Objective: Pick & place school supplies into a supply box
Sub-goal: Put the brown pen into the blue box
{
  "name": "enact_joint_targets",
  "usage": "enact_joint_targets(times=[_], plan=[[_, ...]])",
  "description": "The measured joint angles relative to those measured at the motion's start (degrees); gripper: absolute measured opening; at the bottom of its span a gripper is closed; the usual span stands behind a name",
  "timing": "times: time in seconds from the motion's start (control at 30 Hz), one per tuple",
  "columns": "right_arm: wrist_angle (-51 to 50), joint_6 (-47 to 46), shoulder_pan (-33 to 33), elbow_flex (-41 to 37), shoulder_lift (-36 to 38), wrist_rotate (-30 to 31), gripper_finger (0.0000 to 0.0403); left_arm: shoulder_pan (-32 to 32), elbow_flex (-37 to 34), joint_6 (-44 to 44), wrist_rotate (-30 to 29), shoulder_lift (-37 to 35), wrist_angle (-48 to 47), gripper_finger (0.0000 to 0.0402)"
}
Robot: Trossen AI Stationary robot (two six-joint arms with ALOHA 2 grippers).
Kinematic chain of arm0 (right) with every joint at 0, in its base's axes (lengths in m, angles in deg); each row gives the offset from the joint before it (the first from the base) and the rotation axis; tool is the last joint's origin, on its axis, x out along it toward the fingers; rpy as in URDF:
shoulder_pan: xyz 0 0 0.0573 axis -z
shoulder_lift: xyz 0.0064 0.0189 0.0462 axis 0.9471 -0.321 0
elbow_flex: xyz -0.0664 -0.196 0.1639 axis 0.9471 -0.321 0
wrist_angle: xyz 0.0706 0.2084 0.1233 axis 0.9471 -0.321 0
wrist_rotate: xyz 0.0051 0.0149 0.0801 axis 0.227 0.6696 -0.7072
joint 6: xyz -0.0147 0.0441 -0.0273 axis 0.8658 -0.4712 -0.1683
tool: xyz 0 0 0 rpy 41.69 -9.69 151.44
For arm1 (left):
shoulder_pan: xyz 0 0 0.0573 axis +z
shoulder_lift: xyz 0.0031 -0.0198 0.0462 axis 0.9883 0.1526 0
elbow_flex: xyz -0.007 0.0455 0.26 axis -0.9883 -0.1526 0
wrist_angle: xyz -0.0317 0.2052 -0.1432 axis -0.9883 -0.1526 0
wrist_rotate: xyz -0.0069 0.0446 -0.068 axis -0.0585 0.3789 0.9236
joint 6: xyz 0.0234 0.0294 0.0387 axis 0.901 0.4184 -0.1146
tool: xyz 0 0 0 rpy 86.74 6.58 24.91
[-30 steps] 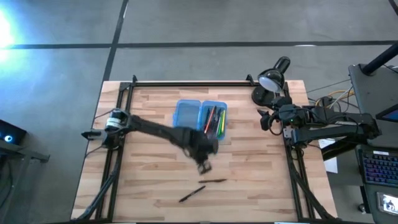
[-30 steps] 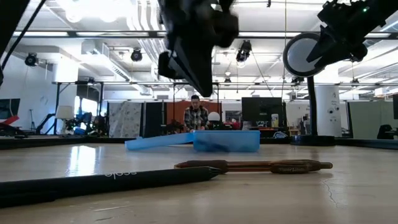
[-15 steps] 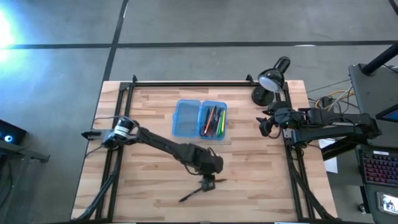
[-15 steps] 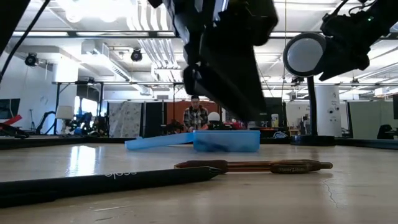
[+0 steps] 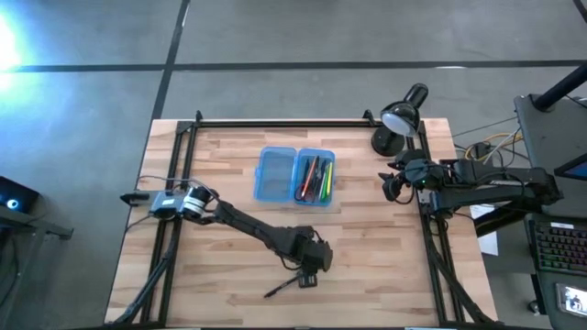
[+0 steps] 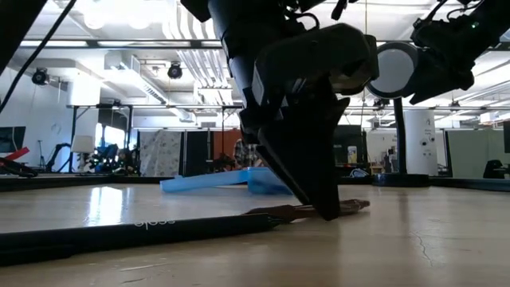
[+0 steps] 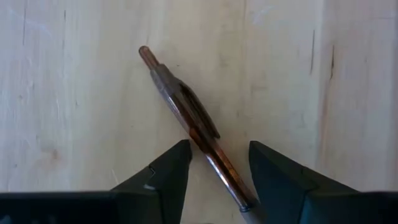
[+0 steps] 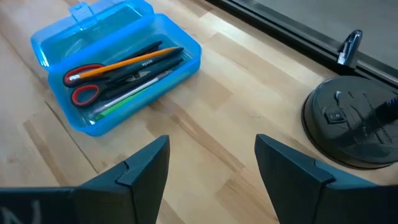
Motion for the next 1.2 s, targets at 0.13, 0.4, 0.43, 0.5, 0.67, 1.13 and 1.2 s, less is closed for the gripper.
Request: enact_joint_targets(times=[0.13,0.4,0.43,0.5,0.67,1.13,1.2], plan=[[-1.56,0.39,0.00,-0.02,-0.02,0.32,0.0226,-0.40,-0.02,-0.03,-0.79,1.47,-0.81,0.0142],[-2.04,-0.12,0.00,-0.11,-0.04,1.51,0.0226,1.66,-0.01,-12.53,0.77,2.44,-3.12,0.0044],[-2.02,-0.14,0.00,-0.11,-0.04,1.55,0.0226,2.22,-0.05,-14.19,1.32,2.46,-3.22,0.0030],[-1.93,-0.24,0.00,-0.11,-0.04,1.57,0.0226,3.37,-0.13,-17.23,2.44,2.47,-3.47,0.0014],[-1.95,-0.27,0.00,-0.11,-0.02,2.40,0.0226,6.56,1.18,-20.50,7.70,1.94,-4.89,0.0008],[-1.71,-5.93,0.02,-0.15,1.23,8.10,0.0226,18.19,6.38,-43.49,-5.50,-10.40,-8.79,0.0006],[-1.60,-7.11,-0.02,-0.15,1.53,8.99,0.0226,21.02,5.94,-43.56,-6.85,-11.14,-7.90,0.0005]])
